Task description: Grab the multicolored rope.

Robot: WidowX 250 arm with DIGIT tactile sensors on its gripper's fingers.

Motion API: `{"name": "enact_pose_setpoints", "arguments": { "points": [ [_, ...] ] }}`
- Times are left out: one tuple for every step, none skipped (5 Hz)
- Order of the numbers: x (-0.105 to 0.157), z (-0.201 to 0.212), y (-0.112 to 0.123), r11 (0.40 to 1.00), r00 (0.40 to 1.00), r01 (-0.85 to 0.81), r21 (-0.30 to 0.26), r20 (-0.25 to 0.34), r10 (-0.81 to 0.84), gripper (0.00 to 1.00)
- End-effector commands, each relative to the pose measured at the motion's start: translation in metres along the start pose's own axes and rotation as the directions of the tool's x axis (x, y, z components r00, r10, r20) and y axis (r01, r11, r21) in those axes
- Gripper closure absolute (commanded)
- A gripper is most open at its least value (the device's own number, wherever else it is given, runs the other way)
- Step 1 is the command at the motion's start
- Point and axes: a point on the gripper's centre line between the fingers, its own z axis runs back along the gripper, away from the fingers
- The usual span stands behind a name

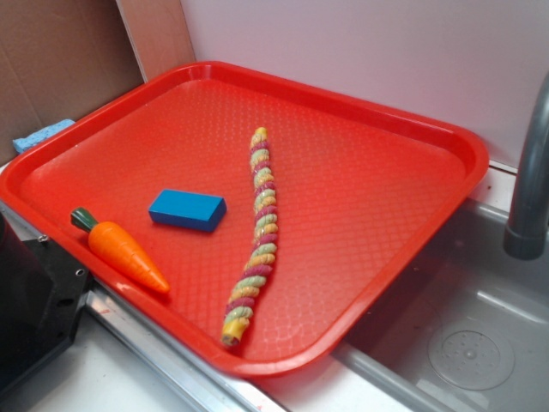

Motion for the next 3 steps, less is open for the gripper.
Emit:
{"name": "enact_pose_setpoints", "arguments": {
  "points": [
    [0.0, 0.0, 0.0, 1.0, 1.0, 0.0, 0.0, 0.0, 0.0, 0.0],
    [0.006, -0.008, -0.003, 0.98, 0.979, -0.199, 0.028, 0.051, 0.197, 0.0],
    [0.016, -0.021, -0.006, 0.941, 0.94, -0.336, -0.04, 0.053, 0.338, 0.0]
  ]
}}
